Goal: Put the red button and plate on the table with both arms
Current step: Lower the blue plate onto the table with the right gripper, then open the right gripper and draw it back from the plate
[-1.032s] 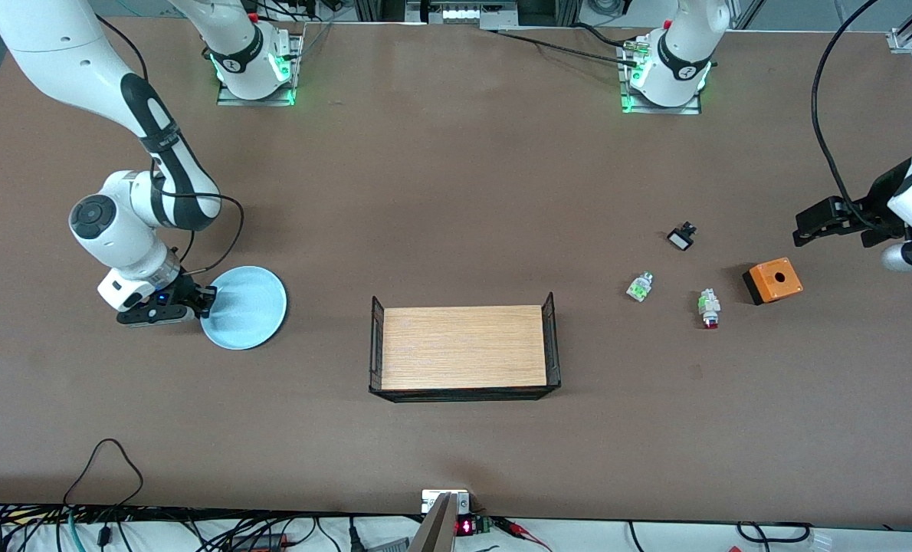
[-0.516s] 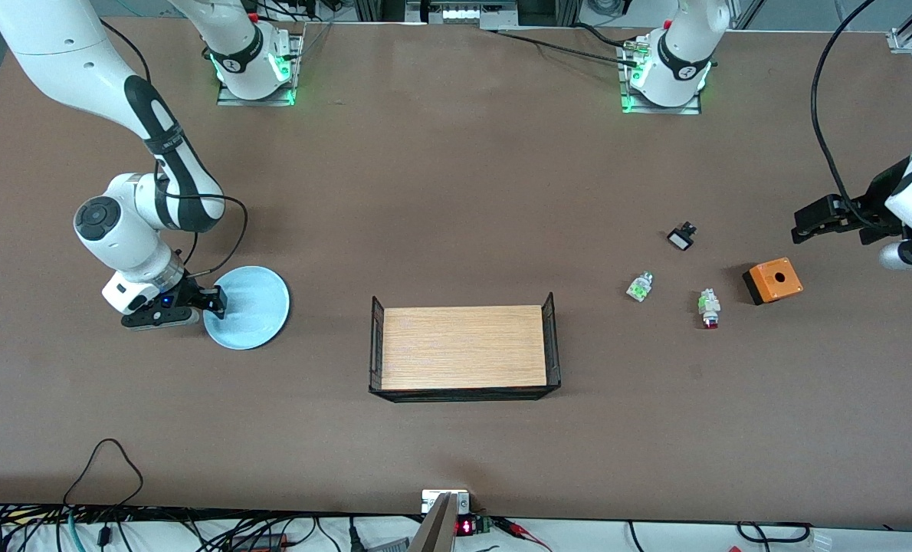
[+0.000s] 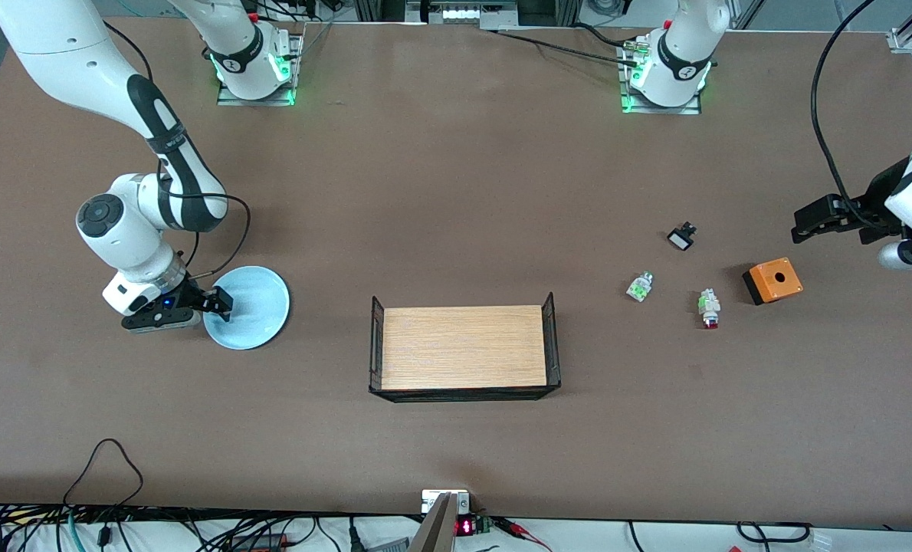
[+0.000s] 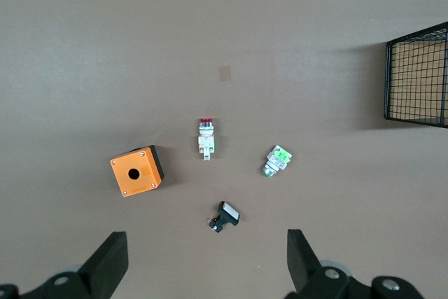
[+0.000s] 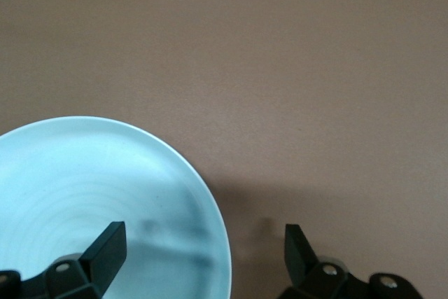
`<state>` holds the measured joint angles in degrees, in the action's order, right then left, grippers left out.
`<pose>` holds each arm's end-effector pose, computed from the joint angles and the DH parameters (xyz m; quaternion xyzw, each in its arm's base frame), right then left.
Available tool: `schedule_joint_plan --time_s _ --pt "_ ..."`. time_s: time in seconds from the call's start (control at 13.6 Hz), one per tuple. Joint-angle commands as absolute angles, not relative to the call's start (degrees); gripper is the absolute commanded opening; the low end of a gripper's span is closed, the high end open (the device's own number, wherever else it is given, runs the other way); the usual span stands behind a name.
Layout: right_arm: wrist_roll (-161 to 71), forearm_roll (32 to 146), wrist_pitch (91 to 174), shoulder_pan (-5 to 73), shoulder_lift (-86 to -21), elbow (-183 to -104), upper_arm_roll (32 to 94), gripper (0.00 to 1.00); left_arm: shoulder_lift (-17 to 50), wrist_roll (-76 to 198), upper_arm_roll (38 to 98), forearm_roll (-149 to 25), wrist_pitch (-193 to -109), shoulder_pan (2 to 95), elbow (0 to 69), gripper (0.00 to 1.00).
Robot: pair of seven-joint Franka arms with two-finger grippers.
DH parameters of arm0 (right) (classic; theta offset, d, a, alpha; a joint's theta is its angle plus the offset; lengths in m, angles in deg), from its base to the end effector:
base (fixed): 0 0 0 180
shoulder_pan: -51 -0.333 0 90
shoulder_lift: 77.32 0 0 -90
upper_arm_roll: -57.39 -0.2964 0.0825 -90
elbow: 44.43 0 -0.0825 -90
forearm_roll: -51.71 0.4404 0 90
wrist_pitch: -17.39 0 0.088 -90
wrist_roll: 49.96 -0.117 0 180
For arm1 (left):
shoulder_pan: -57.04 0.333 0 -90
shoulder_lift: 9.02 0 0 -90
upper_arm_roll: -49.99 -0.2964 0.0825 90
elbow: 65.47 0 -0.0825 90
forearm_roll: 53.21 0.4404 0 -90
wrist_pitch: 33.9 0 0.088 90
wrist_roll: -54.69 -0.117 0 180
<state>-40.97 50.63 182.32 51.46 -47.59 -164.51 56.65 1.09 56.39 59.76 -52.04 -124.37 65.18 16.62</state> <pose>0.6269 0.0044 0.1203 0.9874 0.0875 0.1312 0.0106 0.6604 -0.0080 0.5578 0.9999 0.0015 -0.0140 0.0043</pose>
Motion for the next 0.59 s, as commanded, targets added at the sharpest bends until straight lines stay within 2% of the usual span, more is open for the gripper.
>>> schedule_joint_plan --time_s 0.0,0.15,0.22,0.37,0.52 --pt "-41.2 50.7 182.6 51.2 -49.1 -164.6 56.2 1.00 0.6 56.5 59.7 -53.4 -123.1 65.2 15.8 1.00" --pt "-40.6 50.7 180.8 50.7 -53.3 -162.3 55.3 1.00 0.6 56.4 59.7 -53.4 -123.2 65.2 15.8 1.00" --pt "-40.5 50.7 173.5 50.5 -55.3 -160.4 55.3 1.00 0.6 56.4 59.7 -53.4 -123.1 65.2 15.8 1.00" --pt "-40.6 50.4 152.8 50.3 -58.0 -149.9 55.4 1.00 0.6 56.4 59.7 -53.4 -123.1 65.2 15.8 1.00" --pt "-40.7 50.8 136.6 50.6 -60.3 -142.1 55.5 1.00 0.6 56.4 59.7 -53.4 -123.1 65.2 15.8 1.00"
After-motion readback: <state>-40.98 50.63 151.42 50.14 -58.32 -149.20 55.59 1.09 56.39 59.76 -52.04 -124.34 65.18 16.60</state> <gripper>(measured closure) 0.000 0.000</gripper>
